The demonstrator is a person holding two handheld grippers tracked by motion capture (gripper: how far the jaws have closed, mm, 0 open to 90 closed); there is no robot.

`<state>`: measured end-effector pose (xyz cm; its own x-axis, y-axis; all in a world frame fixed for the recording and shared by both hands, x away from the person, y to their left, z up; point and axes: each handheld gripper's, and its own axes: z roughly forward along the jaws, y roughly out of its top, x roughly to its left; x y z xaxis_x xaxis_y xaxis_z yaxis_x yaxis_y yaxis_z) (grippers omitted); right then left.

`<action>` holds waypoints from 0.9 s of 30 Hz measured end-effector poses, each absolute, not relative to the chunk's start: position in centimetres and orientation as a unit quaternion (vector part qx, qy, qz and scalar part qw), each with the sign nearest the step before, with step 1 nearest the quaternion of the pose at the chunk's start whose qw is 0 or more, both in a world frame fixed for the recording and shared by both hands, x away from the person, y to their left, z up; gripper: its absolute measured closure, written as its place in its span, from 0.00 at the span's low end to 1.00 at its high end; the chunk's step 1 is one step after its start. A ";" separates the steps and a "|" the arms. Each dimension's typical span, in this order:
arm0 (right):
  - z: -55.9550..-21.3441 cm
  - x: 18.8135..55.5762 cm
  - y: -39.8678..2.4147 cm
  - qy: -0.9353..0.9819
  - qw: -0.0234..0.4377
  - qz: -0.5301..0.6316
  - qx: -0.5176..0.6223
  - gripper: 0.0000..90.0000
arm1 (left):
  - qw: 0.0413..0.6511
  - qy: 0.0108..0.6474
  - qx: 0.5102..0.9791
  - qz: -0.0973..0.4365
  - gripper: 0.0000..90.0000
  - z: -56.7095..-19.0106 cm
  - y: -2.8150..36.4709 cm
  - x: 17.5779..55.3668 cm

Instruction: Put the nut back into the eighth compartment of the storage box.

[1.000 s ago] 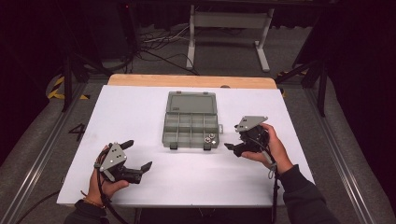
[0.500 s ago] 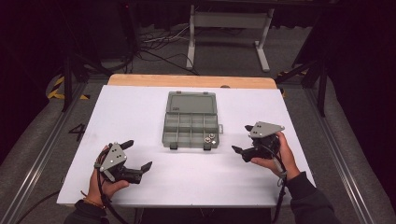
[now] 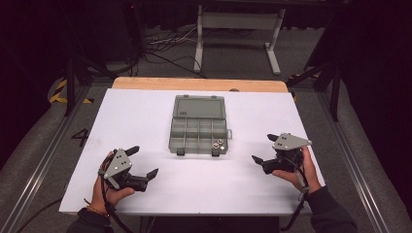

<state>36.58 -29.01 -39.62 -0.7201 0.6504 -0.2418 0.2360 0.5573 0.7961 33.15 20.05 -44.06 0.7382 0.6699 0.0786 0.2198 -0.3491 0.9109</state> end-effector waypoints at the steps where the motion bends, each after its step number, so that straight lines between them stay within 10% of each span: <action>1: -39.7 36.5 -29.3 0.838 0.268 0.395 0.265 0.12 | 0.496 0.282 0.790 0.225 0.03 -44.1 20.0 33.2; 27: -43.1 33.7 -34.5 0.800 0.310 0.420 0.296 0.07 | 0.491 0.284 0.793 0.224 0.02 -44.2 20.0 33.5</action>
